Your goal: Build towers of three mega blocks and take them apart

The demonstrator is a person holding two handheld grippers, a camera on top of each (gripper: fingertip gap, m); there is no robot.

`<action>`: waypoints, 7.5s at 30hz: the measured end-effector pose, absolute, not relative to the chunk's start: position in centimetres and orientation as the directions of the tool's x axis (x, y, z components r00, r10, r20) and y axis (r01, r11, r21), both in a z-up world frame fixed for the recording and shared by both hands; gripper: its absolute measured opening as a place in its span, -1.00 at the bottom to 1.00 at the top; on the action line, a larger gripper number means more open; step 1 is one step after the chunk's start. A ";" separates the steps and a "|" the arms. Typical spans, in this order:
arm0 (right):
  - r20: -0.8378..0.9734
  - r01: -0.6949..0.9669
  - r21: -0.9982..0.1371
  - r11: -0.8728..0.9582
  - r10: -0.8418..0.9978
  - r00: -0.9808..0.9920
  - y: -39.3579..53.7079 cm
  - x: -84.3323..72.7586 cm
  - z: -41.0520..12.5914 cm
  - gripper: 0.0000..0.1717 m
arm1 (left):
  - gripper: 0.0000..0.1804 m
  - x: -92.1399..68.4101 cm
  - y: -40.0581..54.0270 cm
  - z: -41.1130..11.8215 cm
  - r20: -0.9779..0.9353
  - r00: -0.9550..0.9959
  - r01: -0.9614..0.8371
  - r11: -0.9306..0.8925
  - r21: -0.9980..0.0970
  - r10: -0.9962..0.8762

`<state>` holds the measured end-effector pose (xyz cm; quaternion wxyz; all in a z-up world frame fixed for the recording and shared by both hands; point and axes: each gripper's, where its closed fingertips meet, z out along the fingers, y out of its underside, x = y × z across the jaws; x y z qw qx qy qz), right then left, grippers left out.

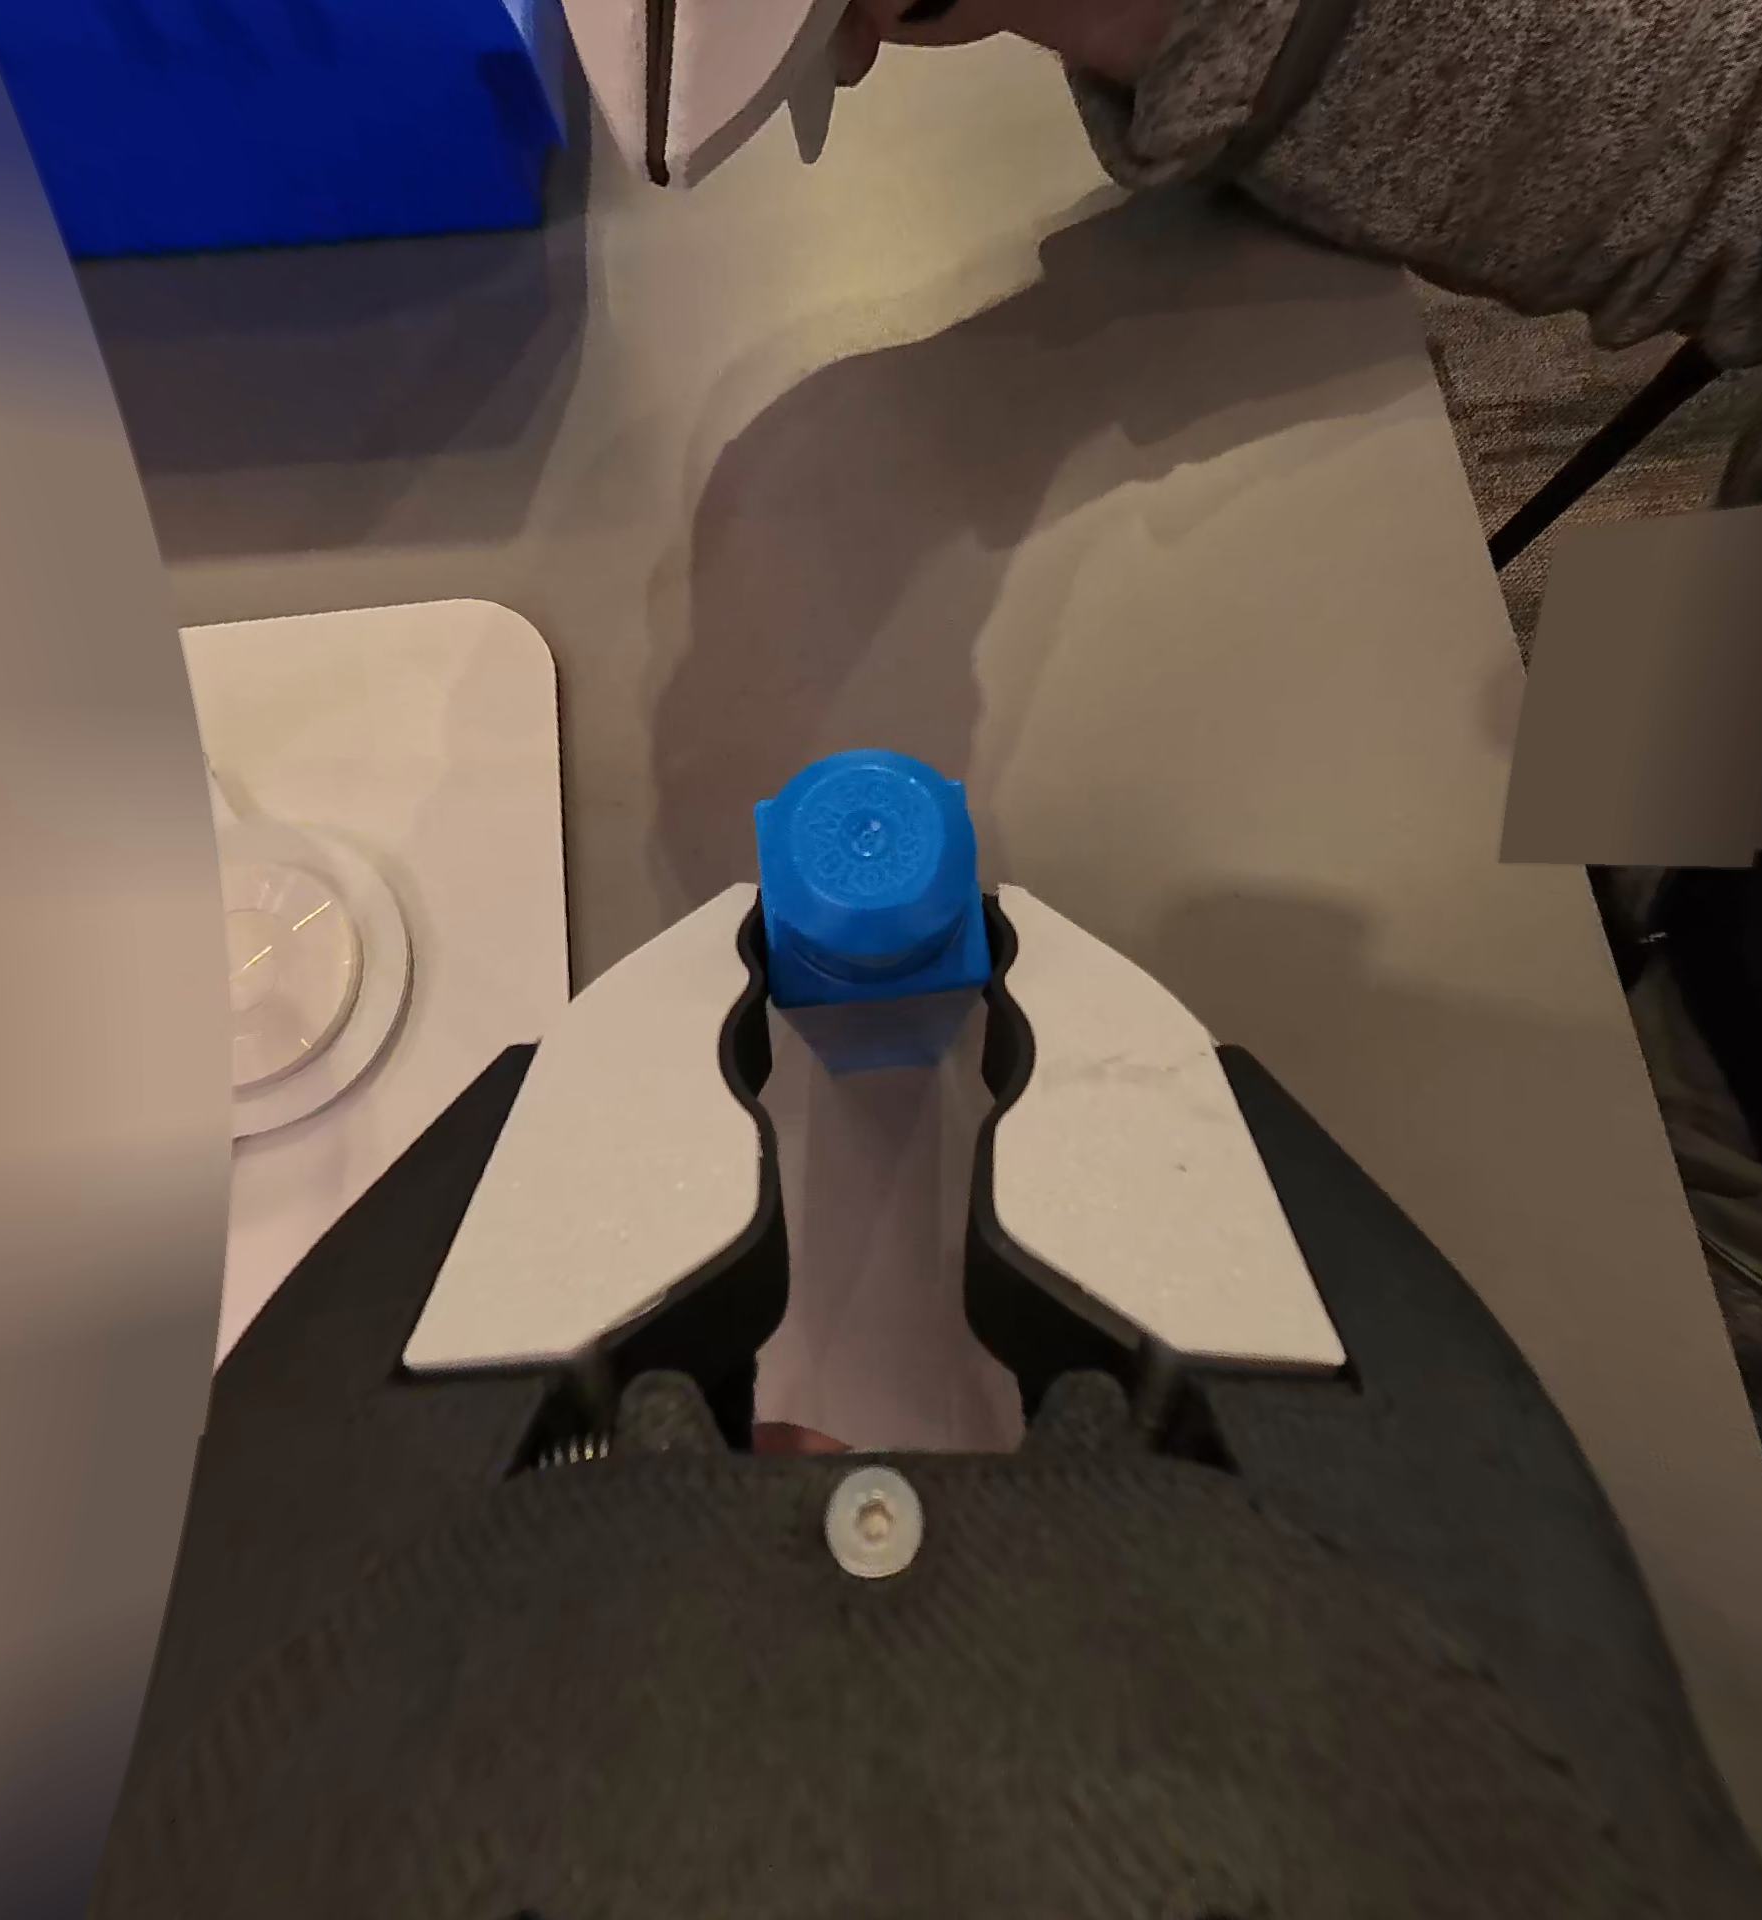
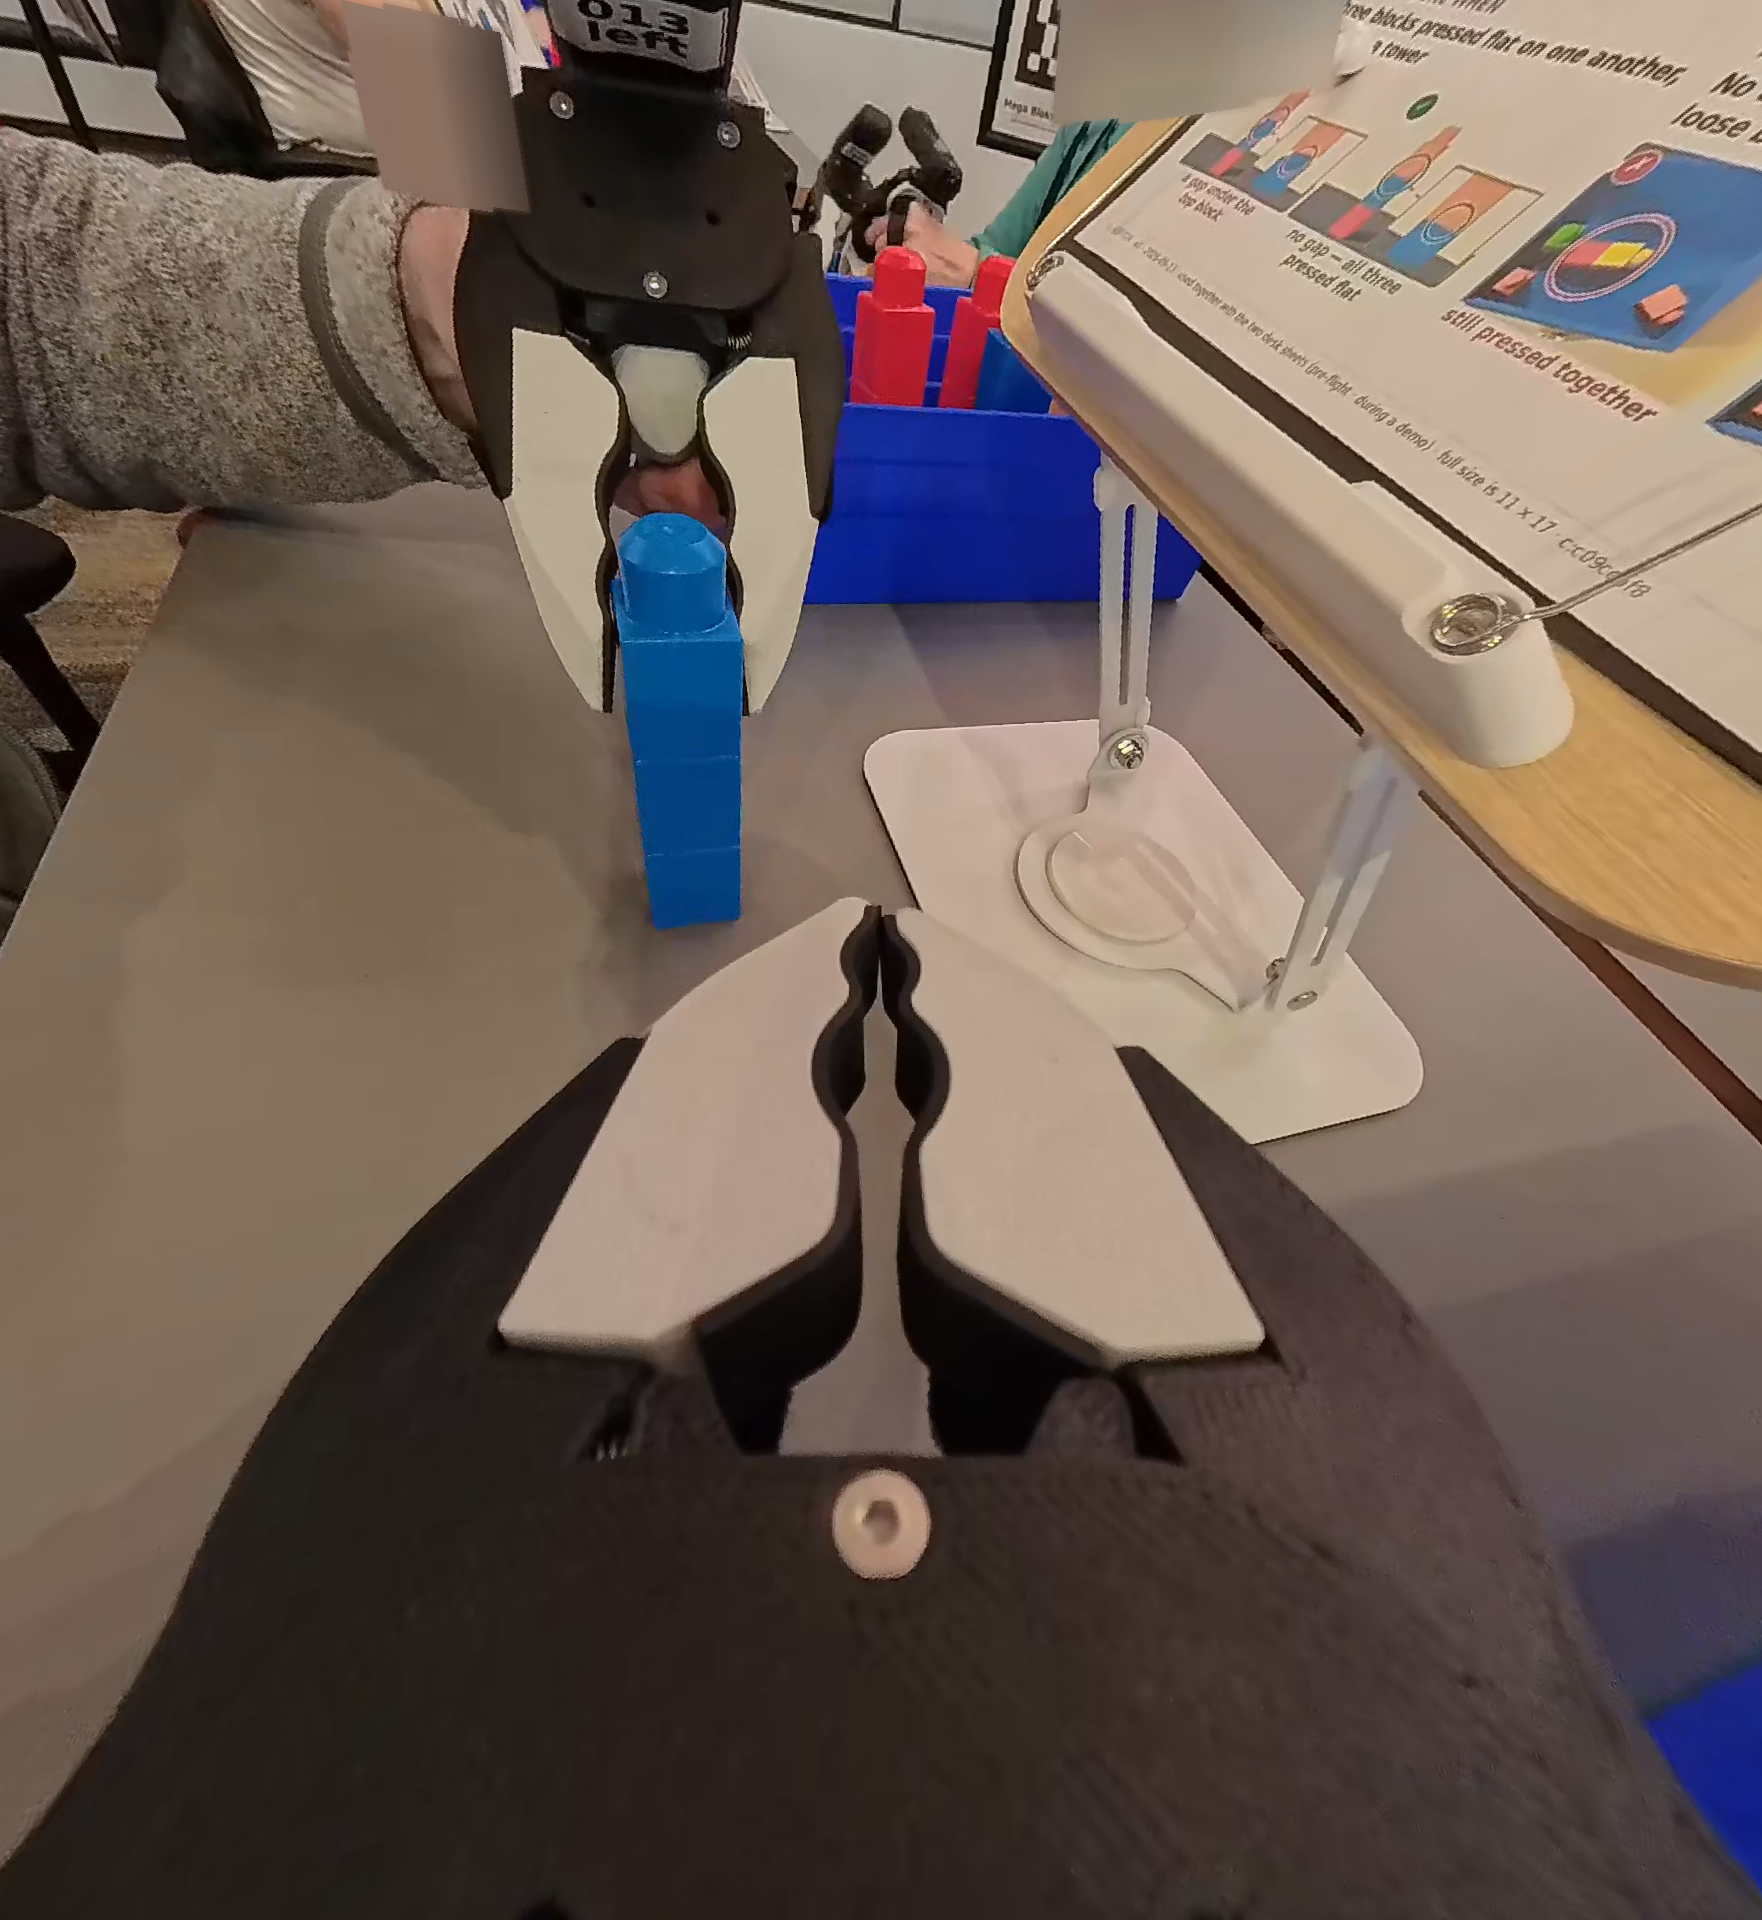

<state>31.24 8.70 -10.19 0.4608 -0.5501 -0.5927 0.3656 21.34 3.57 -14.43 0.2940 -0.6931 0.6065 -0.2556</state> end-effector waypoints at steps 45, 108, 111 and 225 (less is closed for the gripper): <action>0.069 0.218 -0.972 0.084 0.995 -0.076 4.4 25.5 -8.2 -0.36 | -0.60 22.6 3.8 -18.0 -0.009 0.147 -0.760 -0.108 -0.641 -0.989; -0.031 0.531 -0.744 -0.407 0.814 0.580 32.1 45.7 -15.0 -0.57 | -0.60 21.7 5.2 -18.7 -0.026 0.160 -0.806 -0.116 -0.580 -0.987; -0.041 0.578 -0.685 -0.444 0.816 0.577 32.7 45.8 -17.6 -0.57 | -0.60 21.6 5.3 -19.0 -0.016 0.162 -0.807 -0.124 -0.577 -0.987; 0.070 -0.013 -0.998 0.068 0.973 -0.221 4.6 23.4 -2.9 -0.58 | -0.56 23.5 4.5 -7.3 0.003 0.142 -0.293 -0.045 -0.955 -0.990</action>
